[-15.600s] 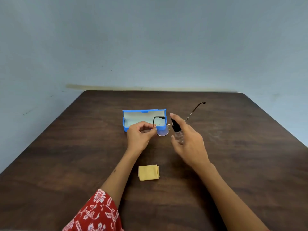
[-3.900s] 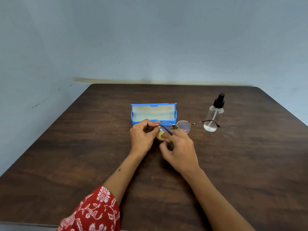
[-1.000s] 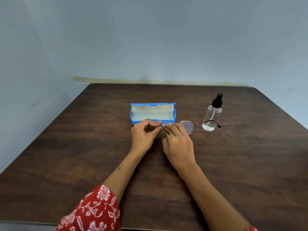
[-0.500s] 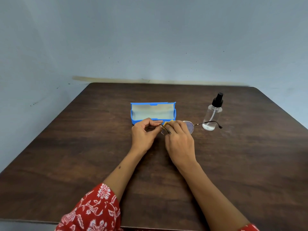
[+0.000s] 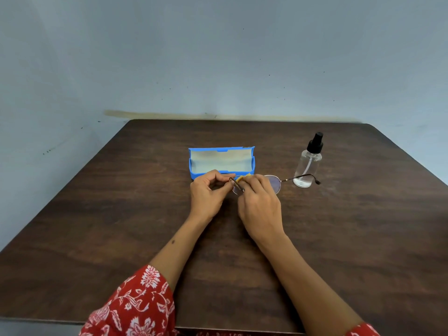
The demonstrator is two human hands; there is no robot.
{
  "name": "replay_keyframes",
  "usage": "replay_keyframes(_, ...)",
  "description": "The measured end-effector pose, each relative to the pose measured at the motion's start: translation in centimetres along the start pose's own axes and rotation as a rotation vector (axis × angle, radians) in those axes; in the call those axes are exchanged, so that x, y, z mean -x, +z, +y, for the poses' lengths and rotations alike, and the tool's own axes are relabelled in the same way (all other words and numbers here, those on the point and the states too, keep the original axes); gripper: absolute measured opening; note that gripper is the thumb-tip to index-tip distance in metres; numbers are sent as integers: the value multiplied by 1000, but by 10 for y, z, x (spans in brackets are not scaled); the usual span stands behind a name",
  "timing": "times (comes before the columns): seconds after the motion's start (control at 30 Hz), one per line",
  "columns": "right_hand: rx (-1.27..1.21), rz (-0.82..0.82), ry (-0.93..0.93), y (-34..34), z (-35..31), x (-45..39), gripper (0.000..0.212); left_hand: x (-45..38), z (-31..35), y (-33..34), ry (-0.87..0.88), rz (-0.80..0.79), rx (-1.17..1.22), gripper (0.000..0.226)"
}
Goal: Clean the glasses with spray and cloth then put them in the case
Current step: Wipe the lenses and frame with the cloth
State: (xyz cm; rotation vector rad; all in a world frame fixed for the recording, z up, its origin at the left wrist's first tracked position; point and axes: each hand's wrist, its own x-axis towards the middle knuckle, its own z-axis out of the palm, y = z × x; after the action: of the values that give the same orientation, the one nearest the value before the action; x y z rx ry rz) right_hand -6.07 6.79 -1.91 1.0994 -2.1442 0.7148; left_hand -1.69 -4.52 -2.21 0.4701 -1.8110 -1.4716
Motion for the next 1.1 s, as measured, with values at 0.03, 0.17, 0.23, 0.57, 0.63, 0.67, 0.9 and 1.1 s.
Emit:
replay_keyframes(0.03, -5, -26, -21, 0, -1, 2, 23, 0, 0, 0, -2, 2, 1, 11)
replay_keyframes(0.17, -4, -58, -44, 0, -2, 4, 17, 0, 1, 0, -1, -2, -2, 7)
replay_keyframes(0.23, -8, -7, -4, -1, 0, 1, 11, 0, 2, -1, 1, -5, -1, 11)
replay_keyframes(0.57, -2, -93, -42, -2, -2, 5, 18, 0, 1, 0, -1, 1, -10, 9)
replay_keyframes(0.63, 5, -58, -7, -3, 0, 2, 13, 0, 2, 0, 5, 1, -14, 7)
replay_keyframes(0.67, 6, -35, 16, -3, 0, 0, 12, 1, 3, 0, 12, -5, -18, 8)
replay_keyframes(0.9, -13, -78, -21, -3, -1, 4, 17, 0, 2, 0, 6, -1, -11, 8)
replay_keyframes(1.1, -18, -15, 20, -3, 0, 0, 11, 0, 2, 0, 12, -10, -6, 11)
